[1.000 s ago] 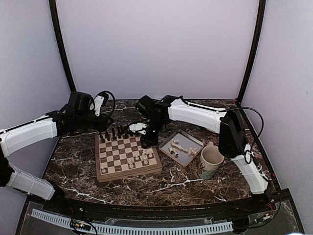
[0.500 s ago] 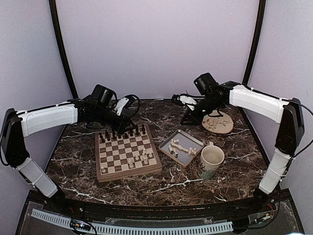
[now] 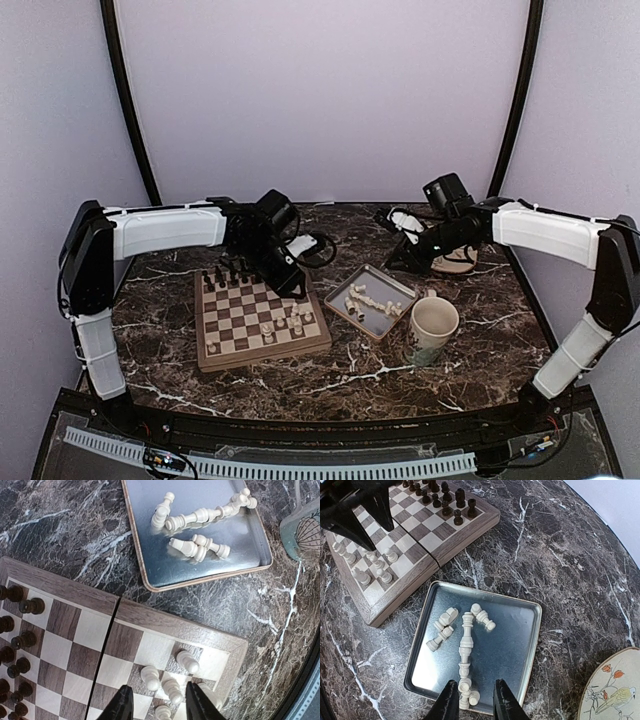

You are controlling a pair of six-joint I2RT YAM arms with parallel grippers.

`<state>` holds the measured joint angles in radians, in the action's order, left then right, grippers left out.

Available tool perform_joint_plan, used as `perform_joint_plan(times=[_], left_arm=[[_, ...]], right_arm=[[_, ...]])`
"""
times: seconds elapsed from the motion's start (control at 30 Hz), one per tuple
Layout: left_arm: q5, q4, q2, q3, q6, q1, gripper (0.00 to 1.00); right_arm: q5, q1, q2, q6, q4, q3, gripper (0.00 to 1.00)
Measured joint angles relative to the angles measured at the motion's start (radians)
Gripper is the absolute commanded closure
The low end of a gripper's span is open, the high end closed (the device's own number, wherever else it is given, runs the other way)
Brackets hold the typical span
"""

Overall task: Set up the chess pieces on the board
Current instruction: Pick up the pawn from the chessboard.

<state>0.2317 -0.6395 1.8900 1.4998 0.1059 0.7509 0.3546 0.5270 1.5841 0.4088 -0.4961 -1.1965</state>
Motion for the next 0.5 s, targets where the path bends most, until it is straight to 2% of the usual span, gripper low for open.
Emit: perform_joint_plan(times=[0.5], left_arm=[[-0.065, -0.101, 0.089, 0.055, 0.023, 0.018, 0.66]], right_arm=[[0.045, -0.004, -0.007, 0.001, 0.074, 0.044, 0.75]])
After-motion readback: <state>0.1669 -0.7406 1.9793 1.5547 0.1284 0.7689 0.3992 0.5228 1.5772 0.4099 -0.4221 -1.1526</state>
